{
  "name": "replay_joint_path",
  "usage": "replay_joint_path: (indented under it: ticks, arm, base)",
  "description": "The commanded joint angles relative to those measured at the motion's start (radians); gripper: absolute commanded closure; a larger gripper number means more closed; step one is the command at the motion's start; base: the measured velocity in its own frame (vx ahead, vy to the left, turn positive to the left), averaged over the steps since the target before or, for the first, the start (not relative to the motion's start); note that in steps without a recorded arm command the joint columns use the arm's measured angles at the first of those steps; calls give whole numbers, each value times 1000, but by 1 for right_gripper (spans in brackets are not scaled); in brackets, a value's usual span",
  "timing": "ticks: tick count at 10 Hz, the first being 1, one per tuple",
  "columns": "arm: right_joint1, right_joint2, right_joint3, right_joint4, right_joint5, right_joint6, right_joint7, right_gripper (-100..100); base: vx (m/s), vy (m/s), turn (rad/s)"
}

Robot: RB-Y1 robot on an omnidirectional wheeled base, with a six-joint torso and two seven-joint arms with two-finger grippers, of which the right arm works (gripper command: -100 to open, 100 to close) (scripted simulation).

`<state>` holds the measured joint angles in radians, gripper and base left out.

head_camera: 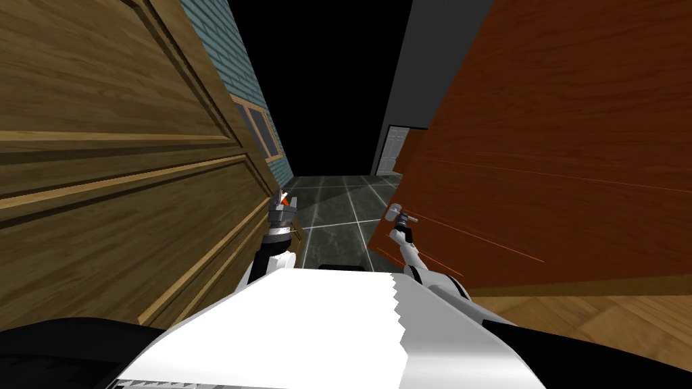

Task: Push the door open

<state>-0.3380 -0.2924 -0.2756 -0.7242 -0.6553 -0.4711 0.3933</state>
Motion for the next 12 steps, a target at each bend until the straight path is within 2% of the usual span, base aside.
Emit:
replay_joint_path:
  ticks: [1,2,7,8,12]
  arm:
    - [-8,-10,-14,14,-7,-10,5,100]
    - [-9,-9,-1,24,-2,-13,-7,100]
    - [-3,-32,-53,40,-40,-30,24,100]
    - [-3,-32,-53,40,-40,-30,24,100]
    - [4,-51,-98,53,-74,-41,53,100]
  base:
    - [156,49,-49]
    - [70,22,-29]
    - [183,5,-44]
    - [141,-1,-24]
    - [190,3,-47]
